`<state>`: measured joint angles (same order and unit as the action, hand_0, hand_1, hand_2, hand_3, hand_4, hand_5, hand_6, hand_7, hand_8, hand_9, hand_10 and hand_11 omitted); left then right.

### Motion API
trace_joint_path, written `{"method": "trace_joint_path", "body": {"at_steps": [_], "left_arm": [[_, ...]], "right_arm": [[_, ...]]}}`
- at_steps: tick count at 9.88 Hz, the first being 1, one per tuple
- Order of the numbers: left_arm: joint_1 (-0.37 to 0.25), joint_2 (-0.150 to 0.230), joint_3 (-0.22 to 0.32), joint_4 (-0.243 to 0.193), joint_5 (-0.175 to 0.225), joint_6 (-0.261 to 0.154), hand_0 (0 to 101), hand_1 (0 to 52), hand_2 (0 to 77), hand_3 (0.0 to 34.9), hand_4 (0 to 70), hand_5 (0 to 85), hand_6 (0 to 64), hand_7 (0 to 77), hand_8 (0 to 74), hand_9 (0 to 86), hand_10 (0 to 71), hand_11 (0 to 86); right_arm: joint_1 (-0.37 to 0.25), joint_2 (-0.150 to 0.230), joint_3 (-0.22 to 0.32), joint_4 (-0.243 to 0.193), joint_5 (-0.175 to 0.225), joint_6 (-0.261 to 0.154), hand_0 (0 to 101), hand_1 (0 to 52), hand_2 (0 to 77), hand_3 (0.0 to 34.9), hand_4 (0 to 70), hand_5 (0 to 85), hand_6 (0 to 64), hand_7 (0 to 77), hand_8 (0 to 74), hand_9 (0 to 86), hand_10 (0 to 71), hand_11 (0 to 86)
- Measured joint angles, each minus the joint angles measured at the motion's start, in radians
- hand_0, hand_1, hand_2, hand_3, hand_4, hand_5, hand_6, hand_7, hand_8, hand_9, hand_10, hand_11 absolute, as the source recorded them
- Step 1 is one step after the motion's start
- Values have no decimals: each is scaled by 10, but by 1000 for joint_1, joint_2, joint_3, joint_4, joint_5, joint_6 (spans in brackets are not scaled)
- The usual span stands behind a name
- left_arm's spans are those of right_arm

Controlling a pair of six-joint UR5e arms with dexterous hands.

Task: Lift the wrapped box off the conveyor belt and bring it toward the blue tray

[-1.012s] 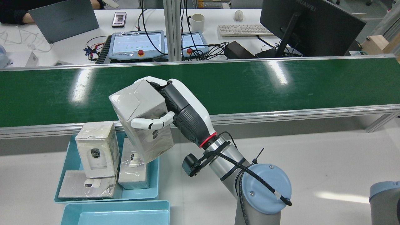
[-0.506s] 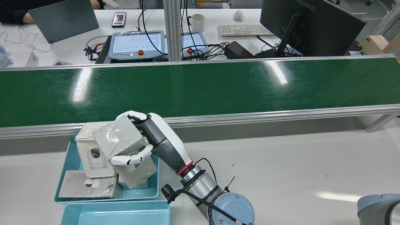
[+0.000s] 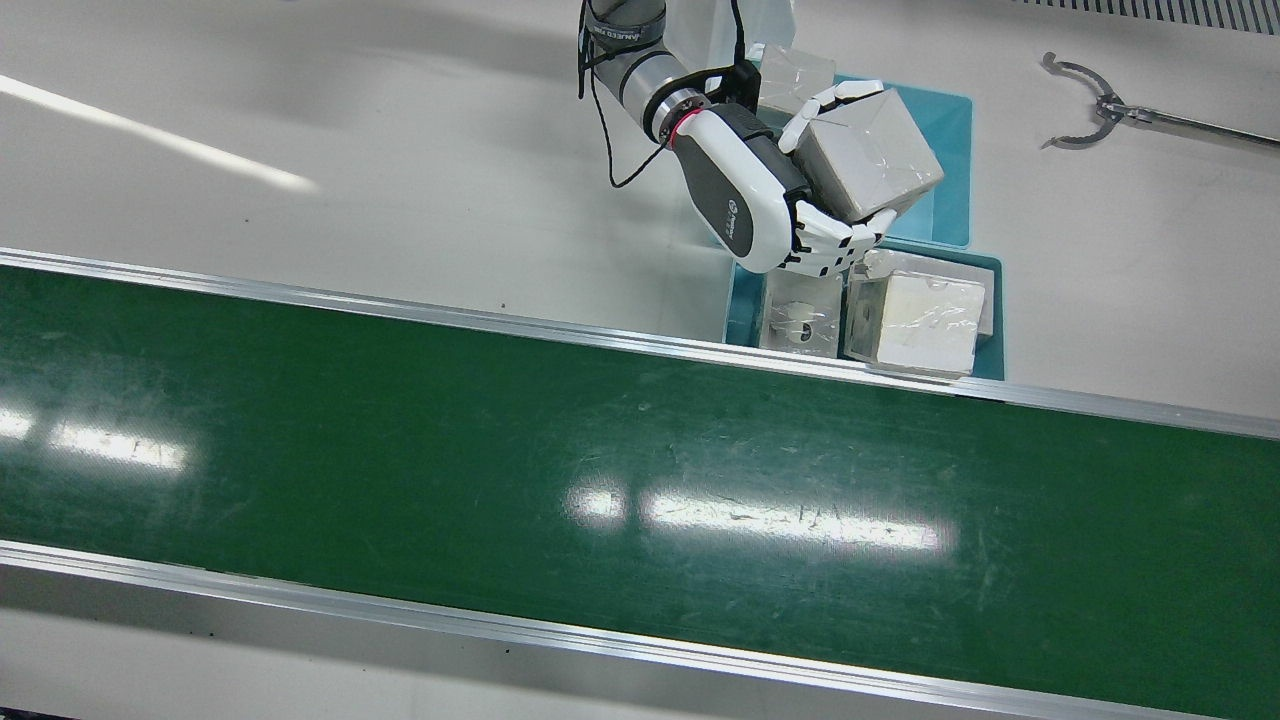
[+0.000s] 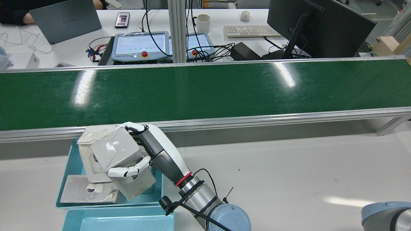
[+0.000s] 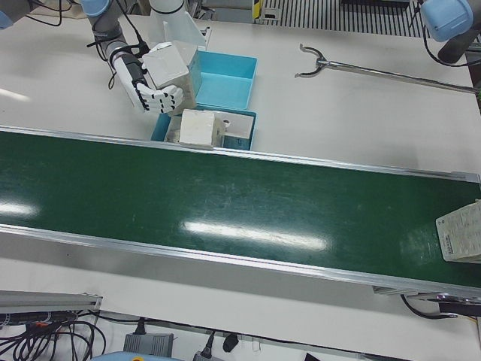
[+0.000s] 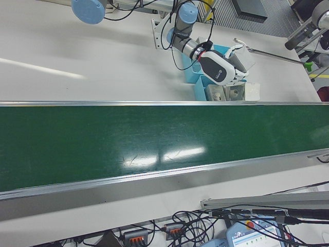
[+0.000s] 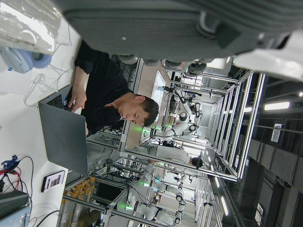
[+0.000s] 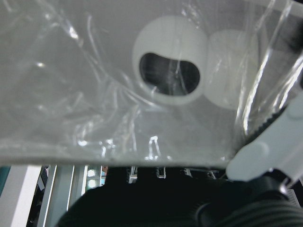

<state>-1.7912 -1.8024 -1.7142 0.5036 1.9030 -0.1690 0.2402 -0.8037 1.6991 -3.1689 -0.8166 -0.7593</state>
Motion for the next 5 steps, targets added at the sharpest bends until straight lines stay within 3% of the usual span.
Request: {"method": "trace_joint_path", "body": {"at_steps": [1, 2, 3, 4, 5], "left_arm": [[0, 0, 0, 0, 0, 0, 0, 0, 5, 0, 0, 11, 0, 0, 0, 0, 5, 0], [0, 0, 0, 0, 0, 0, 0, 0, 5, 0, 0, 11, 0, 0, 0, 0, 5, 0], [0, 0, 0, 0, 0, 0, 0, 0, 5, 0, 0, 11, 0, 0, 0, 0, 5, 0], [0, 0, 0, 0, 0, 0, 0, 0, 5, 0, 0, 11, 0, 0, 0, 0, 5, 0], [0, 0, 0, 0, 0, 0, 0, 0, 11, 0, 0, 11, 0, 5, 0, 0, 0, 0]], "right_arm": [[-4, -2, 2, 11, 0, 0, 441, 11, 311, 0, 251, 442, 415, 327, 556, 360, 469, 431], [-6, -4, 3, 18, -1, 0, 420, 11, 295, 0, 251, 442, 415, 327, 496, 404, 376, 485], [-8, -5, 5, 21, -3, 1, 420, 11, 295, 0, 251, 442, 415, 327, 496, 404, 376, 485], [-8, -5, 7, 23, -4, 2, 429, 65, 180, 0, 251, 442, 344, 344, 376, 376, 295, 436], [-8, -6, 8, 24, -6, 3, 429, 65, 180, 0, 251, 442, 344, 344, 376, 376, 295, 436]]}}
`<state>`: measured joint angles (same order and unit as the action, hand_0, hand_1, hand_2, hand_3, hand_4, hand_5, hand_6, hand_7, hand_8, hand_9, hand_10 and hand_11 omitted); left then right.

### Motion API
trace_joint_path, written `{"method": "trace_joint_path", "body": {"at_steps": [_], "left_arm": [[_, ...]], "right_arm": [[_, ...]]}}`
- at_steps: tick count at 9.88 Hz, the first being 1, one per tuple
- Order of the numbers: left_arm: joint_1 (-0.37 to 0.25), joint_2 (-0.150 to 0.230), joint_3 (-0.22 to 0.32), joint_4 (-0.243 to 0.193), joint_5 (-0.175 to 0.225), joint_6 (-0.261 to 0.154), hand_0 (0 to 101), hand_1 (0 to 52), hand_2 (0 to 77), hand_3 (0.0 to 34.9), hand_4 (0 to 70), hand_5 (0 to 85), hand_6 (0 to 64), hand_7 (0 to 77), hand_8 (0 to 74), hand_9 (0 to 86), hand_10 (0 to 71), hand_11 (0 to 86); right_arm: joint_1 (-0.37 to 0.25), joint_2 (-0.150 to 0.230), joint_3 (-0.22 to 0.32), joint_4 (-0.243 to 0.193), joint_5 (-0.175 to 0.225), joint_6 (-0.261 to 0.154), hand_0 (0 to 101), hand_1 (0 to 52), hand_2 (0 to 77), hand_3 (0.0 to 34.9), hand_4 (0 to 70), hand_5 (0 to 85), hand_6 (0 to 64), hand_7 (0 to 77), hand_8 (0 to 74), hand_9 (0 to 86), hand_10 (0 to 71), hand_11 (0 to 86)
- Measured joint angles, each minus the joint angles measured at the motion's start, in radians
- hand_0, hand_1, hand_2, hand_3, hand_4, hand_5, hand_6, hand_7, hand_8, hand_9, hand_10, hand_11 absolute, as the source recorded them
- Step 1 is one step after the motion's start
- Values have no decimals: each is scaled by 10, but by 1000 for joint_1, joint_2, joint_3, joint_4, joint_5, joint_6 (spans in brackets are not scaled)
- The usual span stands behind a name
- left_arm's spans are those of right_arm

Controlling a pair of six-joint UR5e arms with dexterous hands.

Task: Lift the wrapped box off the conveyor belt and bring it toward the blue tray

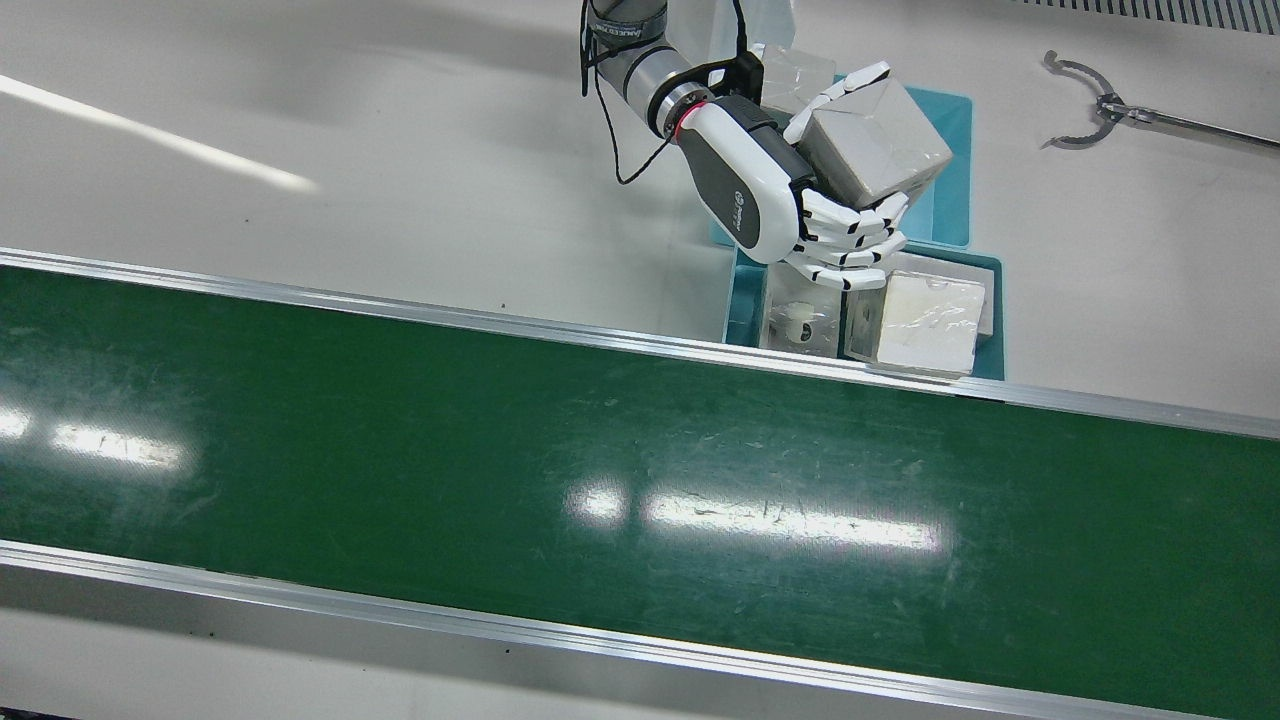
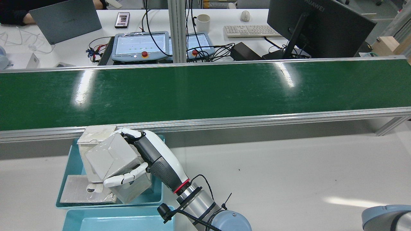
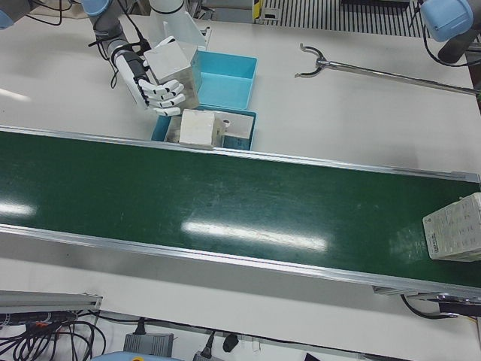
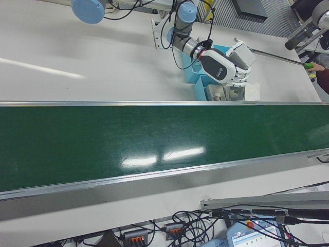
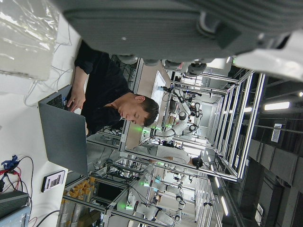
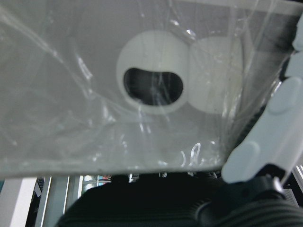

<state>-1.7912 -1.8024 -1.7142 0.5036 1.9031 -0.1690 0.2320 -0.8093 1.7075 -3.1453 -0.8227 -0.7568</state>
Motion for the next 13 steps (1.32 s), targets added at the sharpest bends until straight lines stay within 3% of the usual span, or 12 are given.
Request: {"method": "trace_joint_path", "body": {"at_steps": [1, 2, 3, 4, 5, 6, 7, 10, 11, 12, 13], "left_arm": [[0, 0, 0, 0, 0, 0, 0, 0, 11, 0, 0, 11, 0, 0, 0, 0, 5, 0], [0, 0, 0, 0, 0, 0, 0, 0, 5, 0, 0, 11, 0, 0, 0, 0, 5, 0], [0, 0, 0, 0, 0, 0, 0, 0, 5, 0, 0, 11, 0, 0, 0, 0, 5, 0], [0, 0, 0, 0, 0, 0, 0, 0, 5, 0, 0, 11, 0, 0, 0, 0, 5, 0], [0, 0, 0, 0, 0, 0, 0, 0, 5, 0, 0, 11, 0, 0, 0, 0, 0, 0], [0, 0, 0, 0, 0, 0, 0, 0, 11, 0, 0, 11, 0, 0, 0, 0, 0, 0], [0, 0, 0, 0, 0, 0, 0, 0, 11, 0, 0, 11, 0, 0, 0, 0, 5, 0], [0, 0, 0, 0, 0, 0, 0, 0, 5, 0, 0, 11, 0, 5, 0, 0, 0, 0], [0, 0, 0, 0, 0, 0, 0, 0, 5, 0, 0, 11, 0, 0, 0, 0, 5, 0], [0, 0, 0, 0, 0, 0, 0, 0, 5, 0, 0, 11, 0, 0, 0, 0, 5, 0], [0, 0, 0, 0, 0, 0, 0, 0, 5, 0, 0, 5, 0, 0, 0, 0, 5, 0]], "right_arm": [[0, 0, 0, 0, -1, 1, 427, 82, 153, 19, 251, 420, 284, 338, 278, 289, 60, 267], [0, -1, 2, 1, -2, 3, 425, 131, 125, 71, 207, 398, 196, 251, 164, 191, 0, 136], [0, -1, 5, 1, -2, 6, 425, 131, 125, 71, 207, 398, 196, 251, 164, 191, 0, 136], [0, -5, 11, 1, -2, 7, 418, 109, 164, 139, 33, 267, 0, 44, 0, 16, 11, 22], [0, -9, 19, 0, -2, 8, 462, 87, 136, 172, 33, 142, 0, 5, 0, 16, 5, 22], [0, -12, 28, 0, -3, 8, 462, 87, 136, 172, 33, 142, 0, 5, 0, 16, 5, 22], [1, -14, 38, -1, -3, 9, 452, 120, 147, 212, 44, 22, 0, 5, 0, 16, 5, 22], [15, -43, 139, -11, -7, 3, 445, 109, 142, 224, 44, 22, 0, 33, 0, 16, 5, 22], [40, -68, 190, -34, -7, 1, 445, 109, 142, 213, 44, 22, 0, 33, 0, 16, 5, 22], [79, -91, 246, -90, -10, 2, 445, 109, 142, 217, 54, 16, 0, 49, 0, 16, 5, 16], [133, -104, 293, -173, -26, 8, 445, 109, 142, 217, 54, 16, 0, 49, 0, 16, 5, 16]]}}
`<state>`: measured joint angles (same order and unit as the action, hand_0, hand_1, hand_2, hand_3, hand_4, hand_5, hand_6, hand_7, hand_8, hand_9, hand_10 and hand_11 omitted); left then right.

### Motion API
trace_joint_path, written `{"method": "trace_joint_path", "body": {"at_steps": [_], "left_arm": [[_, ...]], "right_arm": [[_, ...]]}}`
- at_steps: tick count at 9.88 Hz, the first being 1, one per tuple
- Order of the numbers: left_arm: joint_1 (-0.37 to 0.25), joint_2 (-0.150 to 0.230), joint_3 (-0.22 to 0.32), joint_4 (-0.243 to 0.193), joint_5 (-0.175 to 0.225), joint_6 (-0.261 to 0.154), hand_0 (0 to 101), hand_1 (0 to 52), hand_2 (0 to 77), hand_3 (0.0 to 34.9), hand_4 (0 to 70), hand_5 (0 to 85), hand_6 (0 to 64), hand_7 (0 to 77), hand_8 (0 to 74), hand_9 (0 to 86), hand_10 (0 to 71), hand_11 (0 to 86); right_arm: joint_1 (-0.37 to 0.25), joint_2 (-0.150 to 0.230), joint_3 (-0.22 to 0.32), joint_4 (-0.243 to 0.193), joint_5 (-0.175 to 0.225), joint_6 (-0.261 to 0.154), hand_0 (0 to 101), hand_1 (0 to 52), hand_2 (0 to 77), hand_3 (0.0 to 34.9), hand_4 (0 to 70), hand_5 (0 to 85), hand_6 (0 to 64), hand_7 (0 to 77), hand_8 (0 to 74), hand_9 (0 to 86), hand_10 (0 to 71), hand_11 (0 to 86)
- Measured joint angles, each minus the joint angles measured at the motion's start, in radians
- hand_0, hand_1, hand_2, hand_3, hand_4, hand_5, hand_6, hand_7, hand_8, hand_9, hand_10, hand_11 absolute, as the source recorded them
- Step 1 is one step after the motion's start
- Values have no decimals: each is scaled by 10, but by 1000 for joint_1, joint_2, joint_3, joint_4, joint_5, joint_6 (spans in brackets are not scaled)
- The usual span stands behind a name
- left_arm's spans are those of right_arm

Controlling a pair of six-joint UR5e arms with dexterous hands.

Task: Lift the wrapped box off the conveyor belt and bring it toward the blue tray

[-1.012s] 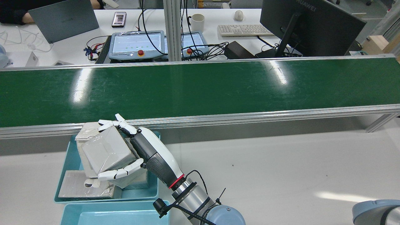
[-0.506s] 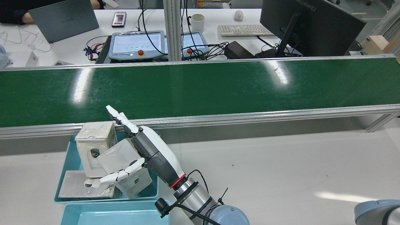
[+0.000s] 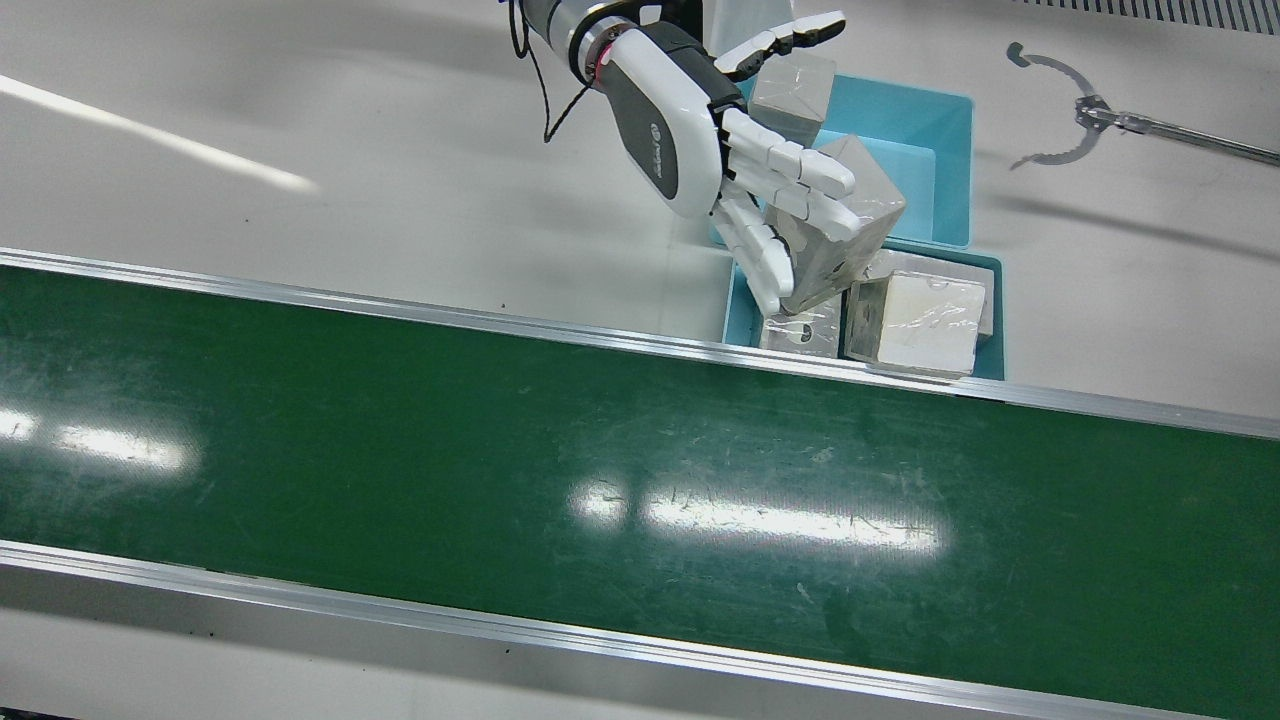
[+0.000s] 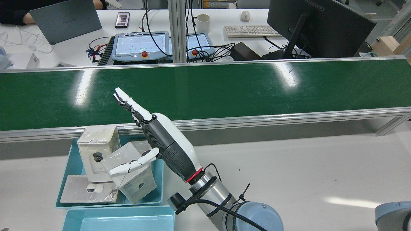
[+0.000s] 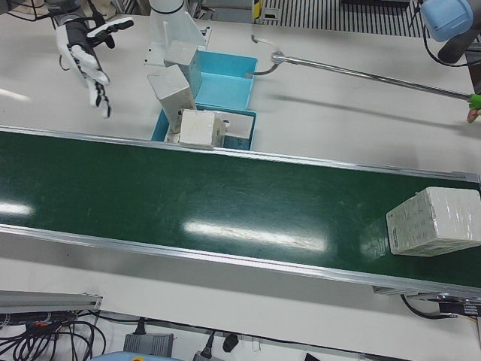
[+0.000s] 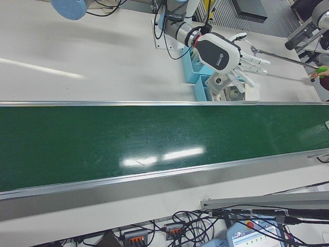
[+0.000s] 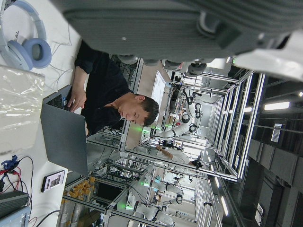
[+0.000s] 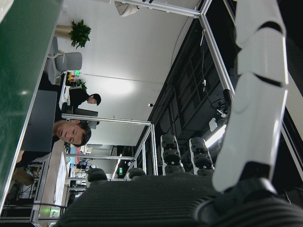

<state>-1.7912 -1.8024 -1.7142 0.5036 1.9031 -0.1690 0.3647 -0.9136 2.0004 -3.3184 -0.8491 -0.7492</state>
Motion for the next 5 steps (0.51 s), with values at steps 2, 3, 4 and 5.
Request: {"method": "trace_joint_path", "body": {"at_steps": [2, 3, 4, 5], "left_arm": [[0, 0, 0, 0, 0, 0, 0, 0, 5, 0, 0, 11, 0, 0, 0, 0, 5, 0], [0, 0, 0, 0, 0, 0, 0, 0, 11, 0, 0, 11, 0, 5, 0, 0, 5, 0], [0, 0, 0, 0, 0, 0, 0, 0, 11, 0, 0, 11, 0, 5, 0, 0, 5, 0], [0, 0, 0, 0, 0, 0, 0, 0, 5, 0, 0, 11, 0, 0, 0, 0, 5, 0]], "right_arm": [[150, -12, 37, -167, -87, 72, 468, 175, 164, 201, 71, 98, 16, 82, 0, 16, 5, 16], [237, -15, 24, -226, -142, 131, 468, 175, 164, 201, 71, 98, 16, 82, 0, 16, 5, 16], [319, -18, -1, -265, -195, 190, 486, 169, 164, 195, 71, 98, 16, 60, 0, 16, 0, 11], [395, -30, -32, -288, -246, 247, 494, 175, 153, 203, 54, 44, 5, 11, 0, 11, 0, 11]]}}
